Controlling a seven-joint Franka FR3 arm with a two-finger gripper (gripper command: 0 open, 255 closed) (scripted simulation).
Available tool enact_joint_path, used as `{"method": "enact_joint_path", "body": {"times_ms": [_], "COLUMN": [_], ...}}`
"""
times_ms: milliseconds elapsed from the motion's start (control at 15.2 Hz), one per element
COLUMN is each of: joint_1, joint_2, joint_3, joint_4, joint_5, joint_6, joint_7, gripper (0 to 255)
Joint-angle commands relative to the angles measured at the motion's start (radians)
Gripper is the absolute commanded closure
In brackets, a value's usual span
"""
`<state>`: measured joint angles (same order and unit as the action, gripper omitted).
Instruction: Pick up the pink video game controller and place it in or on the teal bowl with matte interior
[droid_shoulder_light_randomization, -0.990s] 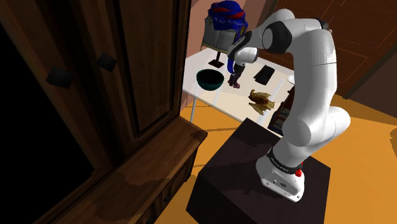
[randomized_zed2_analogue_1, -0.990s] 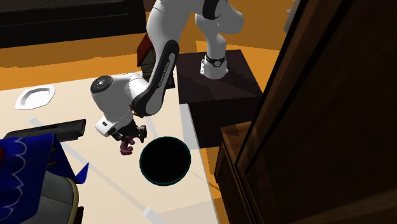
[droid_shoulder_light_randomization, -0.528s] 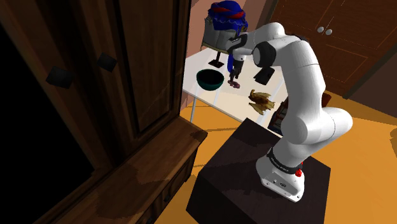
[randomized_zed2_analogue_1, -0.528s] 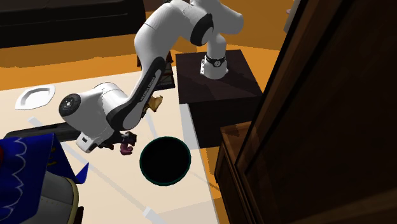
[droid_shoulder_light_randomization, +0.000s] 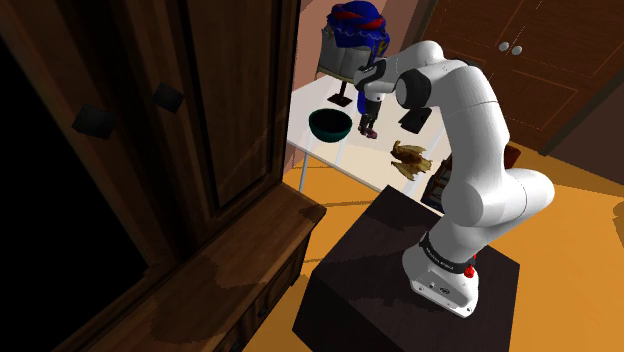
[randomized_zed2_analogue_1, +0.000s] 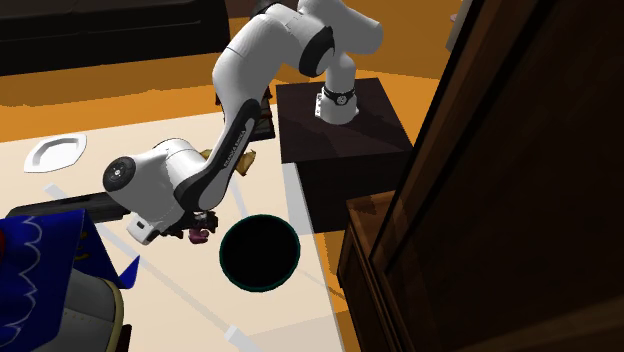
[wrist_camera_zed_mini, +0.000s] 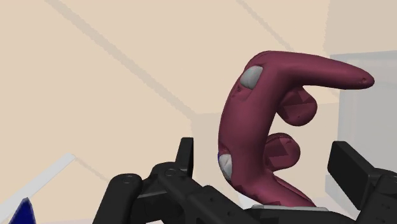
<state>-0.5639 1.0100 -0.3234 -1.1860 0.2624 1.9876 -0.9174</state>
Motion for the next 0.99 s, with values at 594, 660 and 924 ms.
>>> {"method": "enact_joint_path", "body": {"times_ms": [594, 660, 924], "joint_1": [0.0, 0.0, 0.001], "joint_2": [0.0, 0.0, -0.009], "joint_3": [0.0, 0.0, -0.002], "joint_4": [-0.001, -0.001, -0.004], "joint_5": [0.0, 0.0, -0.001], "joint_6": [0.001, 0.002, -0.005], "joint_7": [0.0, 0.0, 0.0], "gripper": [255, 255, 255]}}
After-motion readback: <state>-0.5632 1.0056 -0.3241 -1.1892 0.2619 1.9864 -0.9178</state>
